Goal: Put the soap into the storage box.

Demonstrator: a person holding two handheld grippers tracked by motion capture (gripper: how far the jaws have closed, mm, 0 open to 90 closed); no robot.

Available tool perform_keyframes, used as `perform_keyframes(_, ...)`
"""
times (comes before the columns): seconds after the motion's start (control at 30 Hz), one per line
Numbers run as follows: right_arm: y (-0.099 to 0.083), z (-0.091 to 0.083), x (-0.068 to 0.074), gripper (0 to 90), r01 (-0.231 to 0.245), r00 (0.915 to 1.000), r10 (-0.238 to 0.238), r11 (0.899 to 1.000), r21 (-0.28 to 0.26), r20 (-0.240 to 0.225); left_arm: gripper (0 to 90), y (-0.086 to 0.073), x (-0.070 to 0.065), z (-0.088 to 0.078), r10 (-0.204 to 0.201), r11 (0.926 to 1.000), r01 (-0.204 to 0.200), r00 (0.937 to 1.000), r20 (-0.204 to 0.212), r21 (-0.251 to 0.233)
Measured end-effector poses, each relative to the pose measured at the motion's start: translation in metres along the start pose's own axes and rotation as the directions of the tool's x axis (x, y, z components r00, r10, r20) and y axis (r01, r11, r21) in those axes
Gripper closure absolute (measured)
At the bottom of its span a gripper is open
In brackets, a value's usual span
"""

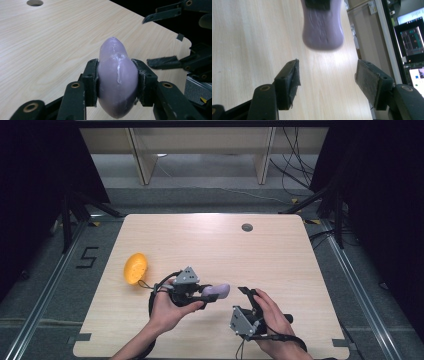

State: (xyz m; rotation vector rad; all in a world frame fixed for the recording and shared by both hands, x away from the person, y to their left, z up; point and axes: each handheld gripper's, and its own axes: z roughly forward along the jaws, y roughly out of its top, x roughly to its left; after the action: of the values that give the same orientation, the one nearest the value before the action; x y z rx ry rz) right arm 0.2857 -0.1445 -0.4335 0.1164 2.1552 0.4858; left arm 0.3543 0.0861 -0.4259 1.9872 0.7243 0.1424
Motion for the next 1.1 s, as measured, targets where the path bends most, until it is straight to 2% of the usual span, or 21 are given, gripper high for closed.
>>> perform_keyframes(0.07, -0.005, -0.001, -0.001, 36.8, -0.015, 0.9999, 0.015, 1.000, 0.006, -0.003, 58.7, -0.001, 0.003, -0.004, 0.006, 1.0000, -0.006, 0.9996, -0.029, -0.004)
perform_keyframes(0.2, -0.014, -0.002, -0.004, 37.1, -0.040, 0.9992, 0.040, 0.999, 0.024, -0.001, 58.7, -0.003, 0.007, -0.013, 0.004, 0.9999, -0.004, 0.9982, -0.060, -0.010)
perform_keyframes(0.23, -0.018, -0.002, -0.005, 37.1, -0.052, 0.9986, 0.052, 0.998, 0.028, 0.007, 58.7, -0.004, 0.008, -0.015, -0.018, 0.9997, 0.017, 0.9971, -0.074, -0.015)
perform_keyframes(0.27, -0.018, -0.002, -0.005, 37.1, -0.052, 0.9986, 0.052, 0.998, 0.028, 0.007, 58.7, -0.004, 0.009, -0.016, -0.011, 0.9998, 0.010, 0.9967, -0.081, -0.019)
perform_keyframes(0.33, -0.020, -0.002, -0.004, 37.1, -0.071, 0.9974, 0.070, 0.997, 0.033, 0.014, 58.7, -0.006, 0.012, -0.019, -0.005, 0.9998, 0.004, 0.9965, -0.083, -0.020)
perform_keyframes(0.43, -0.023, -0.002, -0.006, 37.0, -0.055, 0.9984, 0.055, 0.998, 0.028, 0.011, 58.7, -0.008, 0.015, -0.024, -0.009, 0.9996, 0.006, 0.9958, -0.092, -0.027)
perform_keyframes(0.47, -0.024, -0.003, -0.005, 37.0, -0.081, 0.9967, 0.080, 0.996, 0.037, 0.011, 58.7, -0.009, 0.016, -0.026, -0.007, 0.9997, 0.005, 0.9954, -0.096, -0.024)
perform_keyframes(0.5, -0.025, -0.003, -0.006, 37.0, -0.079, 0.9968, 0.078, 0.996, 0.034, 0.016, 58.7, -0.010, 0.016, -0.027, -0.014, 0.9995, 0.011, 0.9952, -0.097, -0.029)
perform_keyframes(0.53, -0.026, -0.003, -0.007, 37.0, -0.075, 0.9971, 0.075, 0.997, 0.033, 0.009, 58.7, -0.010, 0.016, -0.030, -0.013, 0.9996, 0.010, 0.9930, -0.118, -0.026)
perform_keyframes(0.57, -0.027, -0.003, -0.006, 37.0, -0.113, 0.9935, 0.113, 0.993, 0.044, 0.012, 58.7, -0.011, 0.018, -0.031, -0.007, 0.9995, 0.003, 0.9935, -0.114, -0.033)
perform_keyframes(0.67, -0.030, -0.003, -0.008, 37.0, -0.120, 0.9926, 0.120, 0.993, 0.020, 0.016, 58.7, -0.013, 0.020, -0.038, 0.006, 0.9998, -0.008, 0.9913, -0.132, -0.015)
perform_keyframes(0.8, -0.034, -0.004, -0.012, 37.0, -0.135, 0.9907, 0.135, 0.991, 0.021, 0.019, 58.7, -0.017, 0.022, -0.044, -0.011, 0.9995, 0.007, 0.9899, -0.142, -0.031)
perform_keyframes(0.83, -0.035, -0.004, -0.012, 37.0, -0.143, 0.9896, 0.143, 0.989, 0.023, 0.019, 58.7, -0.018, 0.022, -0.045, -0.017, 0.9991, 0.010, 0.9878, -0.155, -0.041)
perform_keyframes(0.97, -0.038, -0.003, -0.012, 37.0, -0.162, 0.9868, 0.162, 0.986, 0.025, 0.011, 58.7, -0.021, 0.025, -0.049, -0.015, 0.9988, 0.008, 0.9863, -0.164, -0.049)
perform_keyframes(1.07, -0.040, -0.003, -0.013, 37.0, -0.158, 0.9874, 0.158, 0.987, 0.030, 0.009, 58.7, -0.023, 0.027, -0.054, -0.018, 0.9985, 0.009, 0.9825, -0.185, -0.053)
perform_keyframes(1.1, -0.041, -0.003, -0.013, 37.0, -0.172, 0.9852, 0.172, 0.985, 0.029, 0.004, 58.7, -0.024, 0.028, -0.056, -0.022, 0.9988, 0.013, 0.9812, -0.192, -0.048)
